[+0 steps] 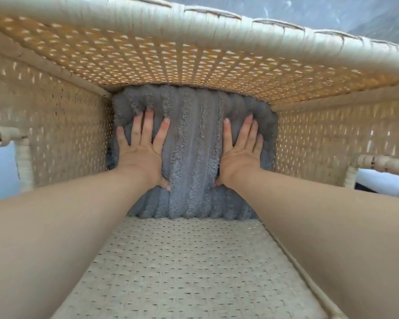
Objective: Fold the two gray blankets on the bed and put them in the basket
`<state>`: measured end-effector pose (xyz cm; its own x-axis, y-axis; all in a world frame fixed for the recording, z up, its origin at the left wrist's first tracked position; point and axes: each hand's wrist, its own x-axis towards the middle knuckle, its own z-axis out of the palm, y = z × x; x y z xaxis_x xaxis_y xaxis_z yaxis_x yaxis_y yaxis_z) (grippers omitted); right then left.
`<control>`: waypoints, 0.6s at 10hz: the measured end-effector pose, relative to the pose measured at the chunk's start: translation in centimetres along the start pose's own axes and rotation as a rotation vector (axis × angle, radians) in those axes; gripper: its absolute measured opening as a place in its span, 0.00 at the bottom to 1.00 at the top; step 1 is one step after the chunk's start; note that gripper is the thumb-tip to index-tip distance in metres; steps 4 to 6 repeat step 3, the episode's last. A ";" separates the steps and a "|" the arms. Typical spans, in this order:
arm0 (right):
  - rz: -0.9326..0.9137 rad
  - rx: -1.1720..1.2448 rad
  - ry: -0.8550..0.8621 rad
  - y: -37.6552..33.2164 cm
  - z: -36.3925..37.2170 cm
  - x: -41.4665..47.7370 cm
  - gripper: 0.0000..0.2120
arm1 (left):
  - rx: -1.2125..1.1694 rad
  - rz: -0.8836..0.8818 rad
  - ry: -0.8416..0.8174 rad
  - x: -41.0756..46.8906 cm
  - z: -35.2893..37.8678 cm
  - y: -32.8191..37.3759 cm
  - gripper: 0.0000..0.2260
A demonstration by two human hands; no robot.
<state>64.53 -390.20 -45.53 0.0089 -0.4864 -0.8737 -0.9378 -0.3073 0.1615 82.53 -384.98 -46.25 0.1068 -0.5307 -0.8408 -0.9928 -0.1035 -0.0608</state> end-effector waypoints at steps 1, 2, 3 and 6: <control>0.050 0.001 0.135 -0.2 -0.5 -4.2 0.62 | 0.035 -0.035 0.069 -4.1 -1.4 0.7 0.71; 0.022 0.054 0.236 -0.1 -1.1 -9.7 0.51 | -0.002 -0.063 0.090 -8.9 -4.0 1.5 0.68; -0.047 0.159 0.203 2.1 -1.7 -16.8 0.49 | -0.186 -0.025 0.078 -15.5 -6.3 2.1 0.56; -0.047 0.159 0.203 2.1 -1.7 -16.8 0.49 | -0.186 -0.025 0.078 -15.5 -6.3 2.1 0.56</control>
